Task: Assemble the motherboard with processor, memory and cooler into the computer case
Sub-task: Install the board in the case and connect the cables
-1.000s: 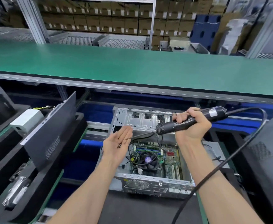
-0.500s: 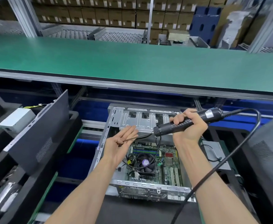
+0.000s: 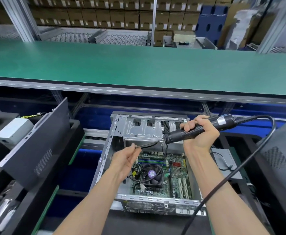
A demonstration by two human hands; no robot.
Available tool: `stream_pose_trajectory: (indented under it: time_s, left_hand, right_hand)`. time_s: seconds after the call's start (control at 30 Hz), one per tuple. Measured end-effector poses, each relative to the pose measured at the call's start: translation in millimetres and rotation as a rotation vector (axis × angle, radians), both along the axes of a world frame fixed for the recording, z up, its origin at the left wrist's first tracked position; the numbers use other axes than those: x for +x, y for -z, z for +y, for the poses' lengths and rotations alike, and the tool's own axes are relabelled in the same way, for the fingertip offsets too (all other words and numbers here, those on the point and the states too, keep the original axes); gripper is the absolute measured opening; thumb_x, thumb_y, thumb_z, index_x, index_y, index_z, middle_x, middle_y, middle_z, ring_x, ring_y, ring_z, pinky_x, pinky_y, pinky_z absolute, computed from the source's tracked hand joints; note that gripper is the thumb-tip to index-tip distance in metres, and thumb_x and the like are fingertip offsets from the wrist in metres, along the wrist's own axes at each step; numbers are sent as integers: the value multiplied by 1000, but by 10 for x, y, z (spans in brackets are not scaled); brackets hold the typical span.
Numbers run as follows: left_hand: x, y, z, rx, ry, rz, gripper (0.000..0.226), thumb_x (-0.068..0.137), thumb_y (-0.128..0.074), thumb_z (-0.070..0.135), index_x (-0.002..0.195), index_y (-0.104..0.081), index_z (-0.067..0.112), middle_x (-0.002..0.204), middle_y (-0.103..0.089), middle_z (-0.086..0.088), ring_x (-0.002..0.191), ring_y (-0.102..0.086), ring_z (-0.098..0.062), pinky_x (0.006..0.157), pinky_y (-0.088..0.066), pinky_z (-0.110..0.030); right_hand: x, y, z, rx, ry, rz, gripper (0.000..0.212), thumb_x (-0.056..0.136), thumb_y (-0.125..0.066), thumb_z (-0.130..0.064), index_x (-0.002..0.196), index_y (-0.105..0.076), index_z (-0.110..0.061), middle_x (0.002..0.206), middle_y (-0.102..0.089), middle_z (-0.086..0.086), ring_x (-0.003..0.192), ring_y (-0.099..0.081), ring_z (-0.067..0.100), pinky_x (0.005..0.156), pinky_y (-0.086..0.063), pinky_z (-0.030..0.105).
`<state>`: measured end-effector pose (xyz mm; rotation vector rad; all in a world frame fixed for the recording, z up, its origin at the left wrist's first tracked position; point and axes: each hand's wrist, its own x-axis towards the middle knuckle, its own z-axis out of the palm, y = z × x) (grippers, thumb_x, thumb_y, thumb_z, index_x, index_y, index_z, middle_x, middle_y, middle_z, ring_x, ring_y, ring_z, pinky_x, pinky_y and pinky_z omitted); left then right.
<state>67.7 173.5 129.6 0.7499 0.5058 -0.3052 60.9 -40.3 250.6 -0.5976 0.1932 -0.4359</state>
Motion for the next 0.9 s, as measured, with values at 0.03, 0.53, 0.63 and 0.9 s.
stream_pose_trajectory:
  time_s: [0.03, 0.53, 0.63, 0.9]
  left_hand:
    - [8, 17, 1, -12, -23, 6, 37, 68, -79, 3, 100, -68, -12, 98, -74, -24, 96, -74, -31, 67, -60, -23]
    - [-17, -58, 18, -197, -126, 112, 37, 66, -76, -3, 102, -69, -8, 99, -75, -19, 88, -76, -27, 59, -60, -25]
    - [-4, -45, 24, -178, -123, 117, 36, 69, -76, -2, 103, -69, -8, 100, -75, -19, 89, -76, -27, 59, -60, -25]
    - [6, -12, 39, -131, -78, 88, 42, 64, -77, -3, 105, -66, -10, 98, -74, -24, 90, -75, -29, 60, -60, -25]
  right_hand:
    - [6, 3, 7, -1, -3, 0, 13, 72, -54, -8, 79, -53, -18, 53, -41, 0, 45, -38, 18, 58, -46, 28]
    - [88, -19, 69, 24, -23, 9, 14, 71, -55, -8, 78, -51, -19, 53, -40, 0, 46, -37, 18, 58, -45, 28]
    - [93, -26, 80, 3, -28, 1, 14, 71, -56, -8, 79, -51, -18, 54, -41, 0, 45, -37, 17, 58, -44, 29]
    - [112, -87, 61, -77, -76, -71, 14, 71, -52, -6, 81, -50, -17, 55, -39, 1, 45, -35, 19, 56, -42, 28]
